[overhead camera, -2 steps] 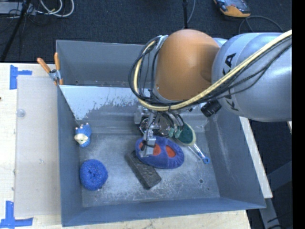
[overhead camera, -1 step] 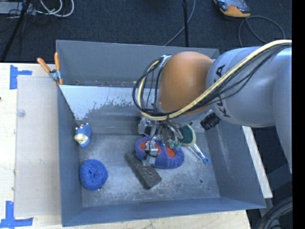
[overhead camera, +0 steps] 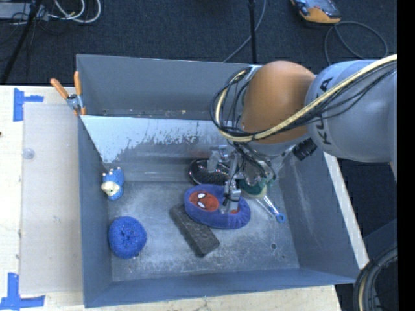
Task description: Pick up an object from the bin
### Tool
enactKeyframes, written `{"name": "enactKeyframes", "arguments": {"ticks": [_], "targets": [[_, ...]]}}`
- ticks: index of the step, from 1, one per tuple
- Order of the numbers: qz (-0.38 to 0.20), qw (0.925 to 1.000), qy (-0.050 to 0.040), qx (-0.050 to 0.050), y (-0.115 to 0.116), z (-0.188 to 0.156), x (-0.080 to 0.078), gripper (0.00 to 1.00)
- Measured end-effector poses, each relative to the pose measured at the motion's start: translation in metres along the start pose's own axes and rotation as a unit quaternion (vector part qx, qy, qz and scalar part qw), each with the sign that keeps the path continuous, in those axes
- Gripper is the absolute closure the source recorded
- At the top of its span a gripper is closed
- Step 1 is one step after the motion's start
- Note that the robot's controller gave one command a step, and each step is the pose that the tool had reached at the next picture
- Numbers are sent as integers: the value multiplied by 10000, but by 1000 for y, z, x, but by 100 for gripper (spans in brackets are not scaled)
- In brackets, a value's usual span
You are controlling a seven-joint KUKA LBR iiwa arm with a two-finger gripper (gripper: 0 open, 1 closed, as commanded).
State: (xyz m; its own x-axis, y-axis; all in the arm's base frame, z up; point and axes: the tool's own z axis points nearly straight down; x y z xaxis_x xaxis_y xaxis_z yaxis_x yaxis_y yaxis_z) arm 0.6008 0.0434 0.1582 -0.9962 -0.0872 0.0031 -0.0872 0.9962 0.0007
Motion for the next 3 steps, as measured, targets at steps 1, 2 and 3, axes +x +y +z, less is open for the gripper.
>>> {"name": "enactKeyframes", "arguments": {"ticks": [1,2,3], "targets": [[858,9963,-10,0,3,35,26,0],[28,10000,-13,-6,-7,73,21,0],[1333,9910,-66,-8,-9,85,34,100]]}}
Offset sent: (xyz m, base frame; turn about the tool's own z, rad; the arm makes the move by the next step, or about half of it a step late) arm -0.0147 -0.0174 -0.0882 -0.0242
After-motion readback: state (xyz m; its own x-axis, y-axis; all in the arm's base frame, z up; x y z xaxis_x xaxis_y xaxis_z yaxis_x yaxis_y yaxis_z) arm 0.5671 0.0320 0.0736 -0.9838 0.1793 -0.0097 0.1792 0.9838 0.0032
